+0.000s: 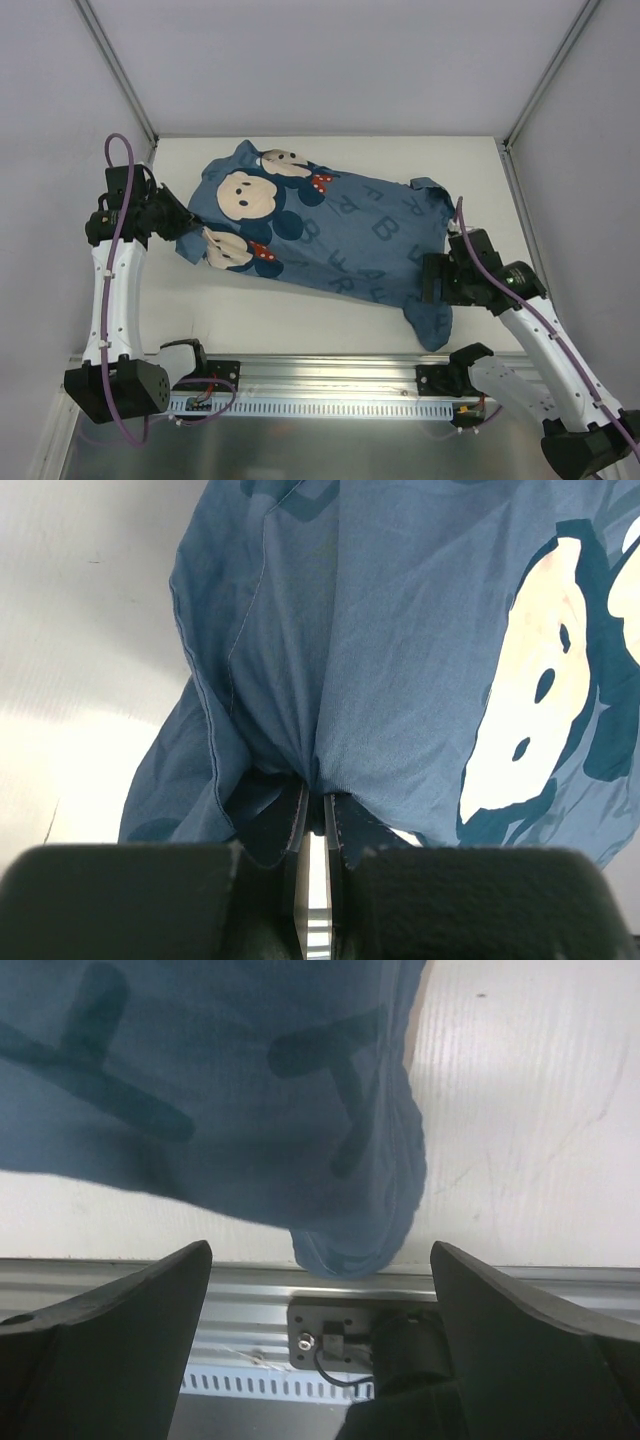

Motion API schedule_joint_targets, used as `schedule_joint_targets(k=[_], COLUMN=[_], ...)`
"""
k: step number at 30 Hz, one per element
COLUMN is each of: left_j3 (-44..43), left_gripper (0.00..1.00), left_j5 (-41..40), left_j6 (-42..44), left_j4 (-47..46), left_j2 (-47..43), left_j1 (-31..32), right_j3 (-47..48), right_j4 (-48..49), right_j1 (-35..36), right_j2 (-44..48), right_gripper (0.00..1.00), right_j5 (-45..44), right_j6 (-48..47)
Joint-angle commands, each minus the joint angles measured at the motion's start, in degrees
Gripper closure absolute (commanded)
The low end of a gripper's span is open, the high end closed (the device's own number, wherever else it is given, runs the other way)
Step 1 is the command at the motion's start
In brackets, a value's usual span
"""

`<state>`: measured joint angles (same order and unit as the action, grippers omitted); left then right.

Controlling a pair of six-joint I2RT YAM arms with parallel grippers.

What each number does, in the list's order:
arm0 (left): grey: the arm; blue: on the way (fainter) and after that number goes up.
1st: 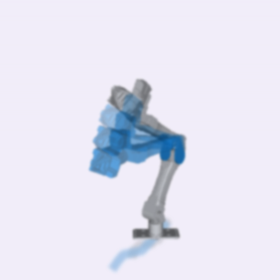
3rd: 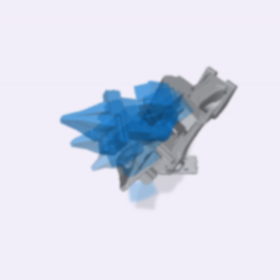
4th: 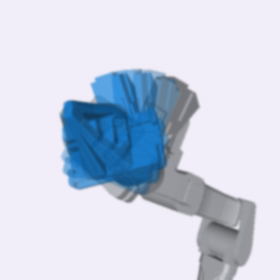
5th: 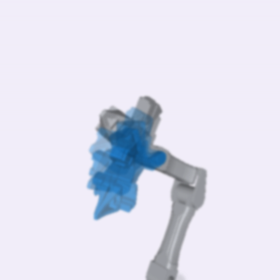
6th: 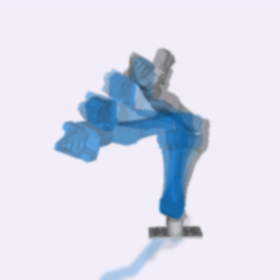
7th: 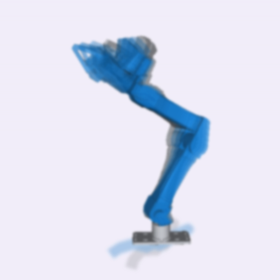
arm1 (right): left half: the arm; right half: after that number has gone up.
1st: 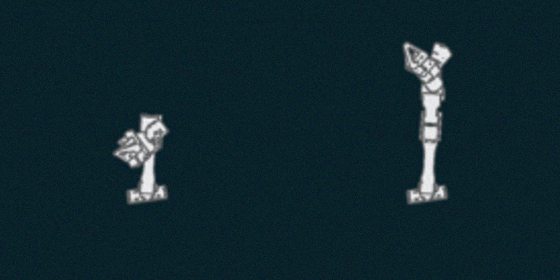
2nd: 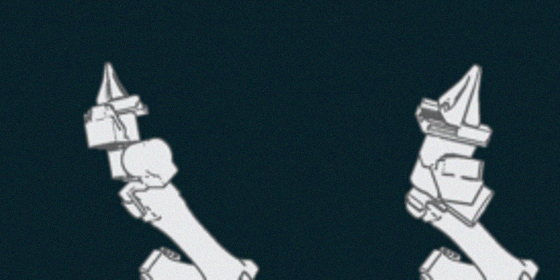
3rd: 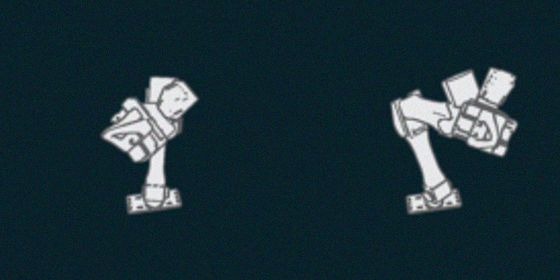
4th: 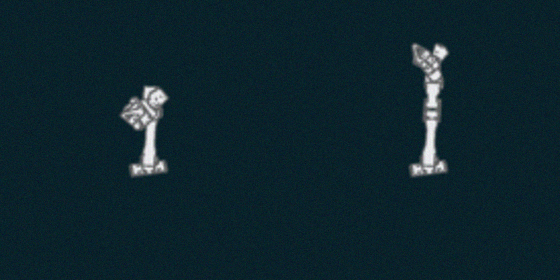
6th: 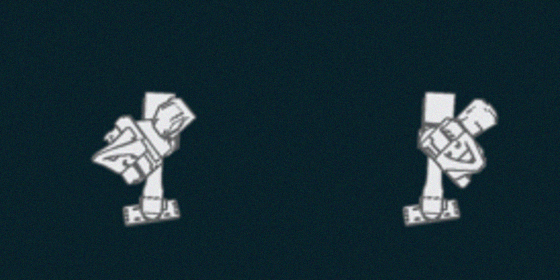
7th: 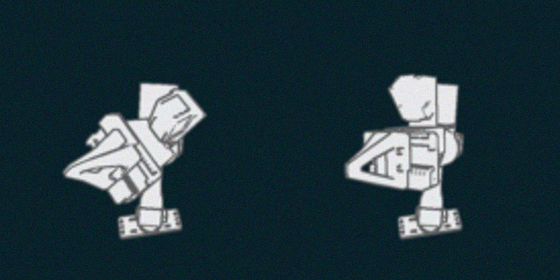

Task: Remove the pillowcase from the pillow

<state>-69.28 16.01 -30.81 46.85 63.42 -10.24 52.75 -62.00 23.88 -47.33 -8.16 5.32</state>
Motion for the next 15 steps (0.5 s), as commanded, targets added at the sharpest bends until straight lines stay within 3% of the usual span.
schedule_joint_targets(k=[1,3,6,8,9,10,14,15], left_j3=[-3.1,-3.8,-4.2,-4.0,-4.1,-4.1,-8.9,-10.6], left_gripper=[1.0,1.0,1.0,1.0,1.0,1.0,1.0,1.0], left_j5=[2.8,3.2,3.4,4.2,4.7,5.3,6.7,6.7], left_j6=[-1.4,-2.1,-2.6,-2.8,-2.5,-2.5,-2.4,-2.4], left_j4=[-0.6,-0.7,-0.7,-0.6,-0.7,-0.5,1.5,2.4], left_j2=[0.1,0.0,-0.4,-0.8,-1.4,-1.8,-5.7,-6.4], left_j1=[-0.4,-0.5,-0.4,-0.5,-0.5,-0.5,-0.4,-0.5], right_j3=[-5.3,-11.8,-19.4,-20.2,-17.5,-15.3,-1.3,5.8], right_j4=[7.7,13.6,21.7,22.1,20.4,18.3,8.9,7.3], right_j1=[0.6,1.1,1.3,1.3,1.2,1.3,1.2,1.2], right_j2=[-1.5,-1.6,0.9,3.5,4.3,5.4,11.5,12.9], right_gripper=[0.04,0.0,0.17,0.5,0.84,0.98,0.99,0.99], right_j5=[3.5,2.4,1.9,-0.2,-3.1,-5.1,-10.5,-11.6], right_j6=[6.6,13.5,17.3,17.3,16.5,15.9,11.7,11.0])
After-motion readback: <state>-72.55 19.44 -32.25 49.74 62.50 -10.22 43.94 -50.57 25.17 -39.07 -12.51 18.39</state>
